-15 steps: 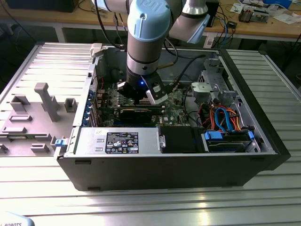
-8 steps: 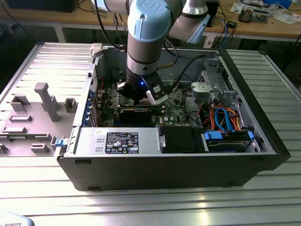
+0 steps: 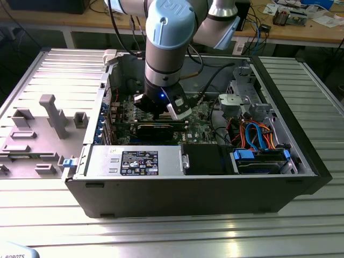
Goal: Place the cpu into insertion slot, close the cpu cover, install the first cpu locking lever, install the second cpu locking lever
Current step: 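Install the second cpu locking lever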
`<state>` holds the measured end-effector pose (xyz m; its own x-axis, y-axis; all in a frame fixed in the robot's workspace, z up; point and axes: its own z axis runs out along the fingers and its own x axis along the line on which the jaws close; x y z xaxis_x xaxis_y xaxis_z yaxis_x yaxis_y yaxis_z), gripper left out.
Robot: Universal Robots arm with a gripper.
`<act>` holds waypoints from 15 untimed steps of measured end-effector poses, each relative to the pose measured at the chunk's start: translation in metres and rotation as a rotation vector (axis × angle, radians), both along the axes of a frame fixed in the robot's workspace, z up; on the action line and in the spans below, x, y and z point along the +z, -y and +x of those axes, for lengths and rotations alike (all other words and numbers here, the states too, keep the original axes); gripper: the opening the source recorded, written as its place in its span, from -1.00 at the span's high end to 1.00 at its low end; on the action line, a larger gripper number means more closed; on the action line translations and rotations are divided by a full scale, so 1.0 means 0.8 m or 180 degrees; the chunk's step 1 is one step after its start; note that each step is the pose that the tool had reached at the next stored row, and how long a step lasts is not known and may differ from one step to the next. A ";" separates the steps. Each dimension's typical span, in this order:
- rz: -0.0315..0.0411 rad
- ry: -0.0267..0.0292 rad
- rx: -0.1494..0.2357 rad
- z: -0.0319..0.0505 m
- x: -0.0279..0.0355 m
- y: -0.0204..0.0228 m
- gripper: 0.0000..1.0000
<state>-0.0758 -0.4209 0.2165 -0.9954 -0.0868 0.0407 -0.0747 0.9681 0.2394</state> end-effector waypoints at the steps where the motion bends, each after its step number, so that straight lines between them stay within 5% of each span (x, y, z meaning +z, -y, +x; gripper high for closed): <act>1: 0.0000 0.0000 0.0000 0.000 -0.0002 0.0000 0.79; 7: 0.0004 0.0000 0.0002 -0.001 -0.0005 0.0042 0.79; 11: 0.0047 0.0000 0.0004 -0.007 -0.0020 0.0042 0.79; 15: 0.0065 0.0000 0.0003 -0.008 -0.0026 0.0042 0.79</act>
